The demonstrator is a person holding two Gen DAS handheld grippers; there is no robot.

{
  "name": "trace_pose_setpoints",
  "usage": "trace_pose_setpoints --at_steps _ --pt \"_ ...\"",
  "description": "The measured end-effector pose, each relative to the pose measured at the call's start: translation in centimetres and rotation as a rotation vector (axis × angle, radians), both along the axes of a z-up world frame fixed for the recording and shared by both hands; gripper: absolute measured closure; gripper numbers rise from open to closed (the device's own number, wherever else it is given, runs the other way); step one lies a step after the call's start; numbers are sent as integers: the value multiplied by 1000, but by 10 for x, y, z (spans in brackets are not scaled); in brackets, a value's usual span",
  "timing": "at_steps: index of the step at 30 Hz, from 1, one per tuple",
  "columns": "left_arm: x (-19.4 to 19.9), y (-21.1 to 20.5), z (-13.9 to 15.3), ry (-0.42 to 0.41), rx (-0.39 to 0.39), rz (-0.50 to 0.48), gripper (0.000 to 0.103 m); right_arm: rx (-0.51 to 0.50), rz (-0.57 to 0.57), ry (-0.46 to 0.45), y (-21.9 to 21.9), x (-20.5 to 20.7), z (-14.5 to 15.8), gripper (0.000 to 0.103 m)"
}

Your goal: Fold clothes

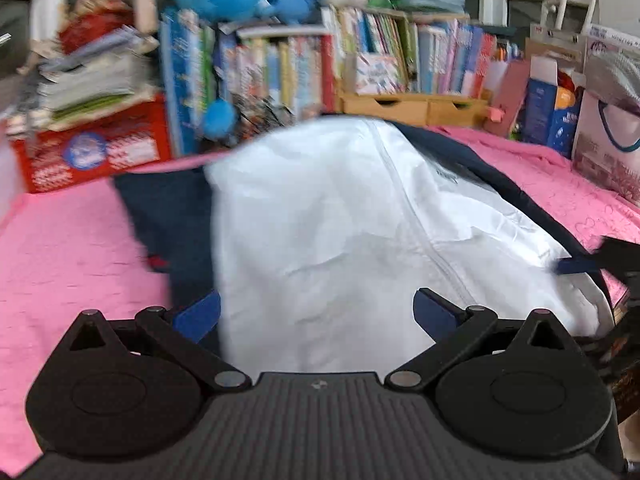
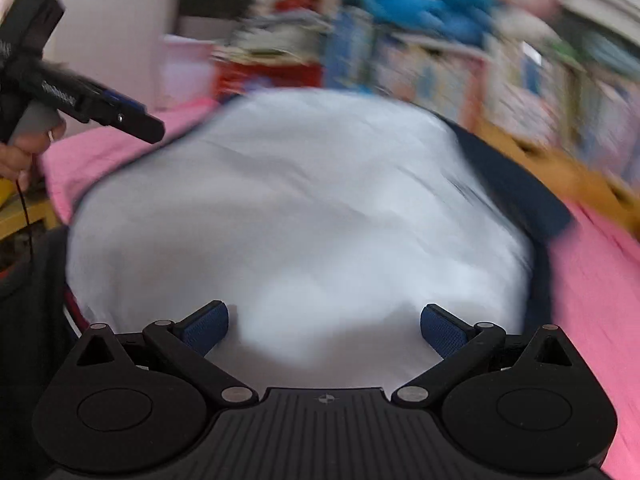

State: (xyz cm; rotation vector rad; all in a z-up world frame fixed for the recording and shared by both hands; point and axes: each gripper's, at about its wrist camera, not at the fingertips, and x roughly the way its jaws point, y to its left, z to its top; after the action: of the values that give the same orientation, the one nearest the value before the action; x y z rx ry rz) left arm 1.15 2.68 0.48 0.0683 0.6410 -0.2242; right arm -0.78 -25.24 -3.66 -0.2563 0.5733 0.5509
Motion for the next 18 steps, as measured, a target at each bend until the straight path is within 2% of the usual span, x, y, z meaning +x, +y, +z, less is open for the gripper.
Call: trace_pose_setpoints --at_steps 2,5,7,11,13,16,18 --pt "14 -9 -13 34 -6 -20 0 5 -94 64 -33 -2 11 0" --pt "22 -10 -39 93 8 -43 0 53 -170 35 -48 10 46 0" --pt "18 -11 -51 67 20 -40 0 48 -183 -46 -30 31 72 0" --pt "6 -6 -57 8 -6 -43 0 -33 -225 -235 39 119 106 0" --pt "2 -5 -59 -18 -18 -42 0 -44 -253 -267 76 181 114 0" --pt "0 -5 -59 -41 -36 -38 0 -79 -252 -223 126 267 114 0" --pt "1 -4 -58 -44 -56 -37 0 -189 -234 -136 158 311 97 0"
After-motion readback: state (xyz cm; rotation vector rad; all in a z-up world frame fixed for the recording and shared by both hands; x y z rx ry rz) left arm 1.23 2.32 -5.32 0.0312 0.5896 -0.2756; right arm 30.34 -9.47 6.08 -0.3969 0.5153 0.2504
